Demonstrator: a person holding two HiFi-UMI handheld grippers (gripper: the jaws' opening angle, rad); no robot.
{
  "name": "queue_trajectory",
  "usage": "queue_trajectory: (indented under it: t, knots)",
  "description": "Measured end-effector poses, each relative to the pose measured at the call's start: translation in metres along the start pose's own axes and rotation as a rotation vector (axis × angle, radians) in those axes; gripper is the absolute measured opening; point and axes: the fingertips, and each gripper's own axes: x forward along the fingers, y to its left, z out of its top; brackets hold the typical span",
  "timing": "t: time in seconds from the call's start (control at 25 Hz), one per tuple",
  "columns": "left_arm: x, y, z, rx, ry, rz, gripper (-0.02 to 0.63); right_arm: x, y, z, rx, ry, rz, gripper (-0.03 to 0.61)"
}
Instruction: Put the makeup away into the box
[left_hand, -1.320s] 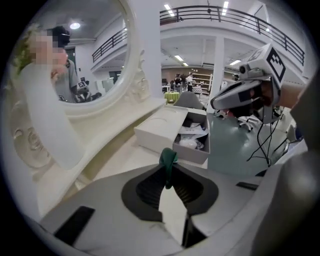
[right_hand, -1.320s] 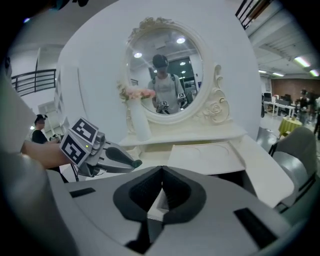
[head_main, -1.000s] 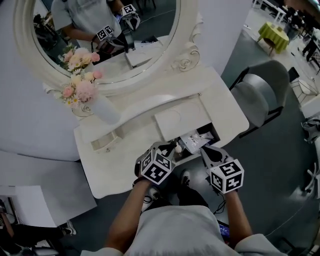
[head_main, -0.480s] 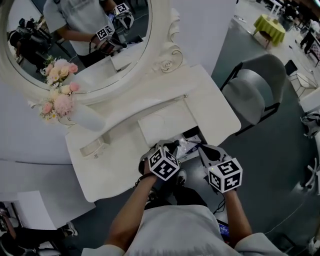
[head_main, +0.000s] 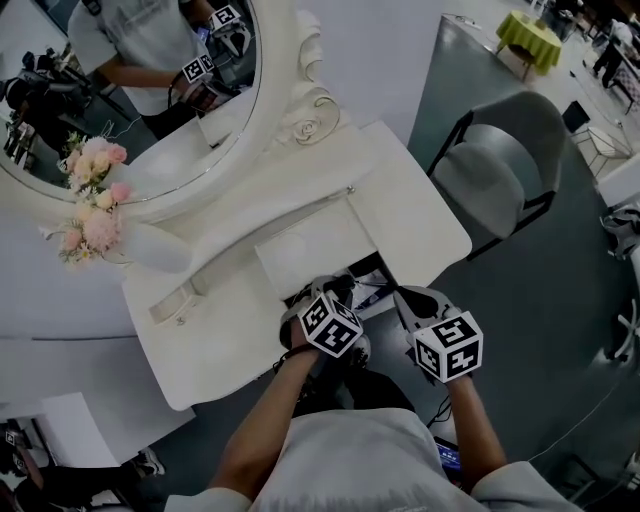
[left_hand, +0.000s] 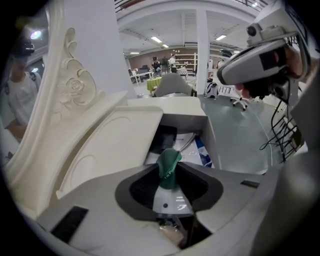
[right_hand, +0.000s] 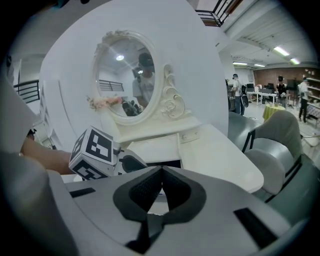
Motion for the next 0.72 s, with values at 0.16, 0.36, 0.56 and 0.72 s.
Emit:
queue_trajectory:
  t: [0.16,0.36,0.56,0.72]
  knots:
    - [0.005,-0.006,0.002,-0.015,-0.004,-0.008,0.198,0.001,-0.005,0.000,0.009,-0.001,0.000,-0.005]
    - [0.002,-0.009,0.005,-0.032,-0.028,-0.026,0.225,0.003,-0.006,0.000,0.008,0.001,0.002,-0.006]
    - [-0.008,-0.007,0.010,-0.057,-0.074,-0.033,0.262,0.007,-0.006,0.004,-0.001,0.000,0.003,-0.005]
    - [-0.019,-0.003,0.011,-0.077,-0.112,-0.034,0.275,0.007,-0.004,0.010,-0.011,-0.007,-0.007,-0.006]
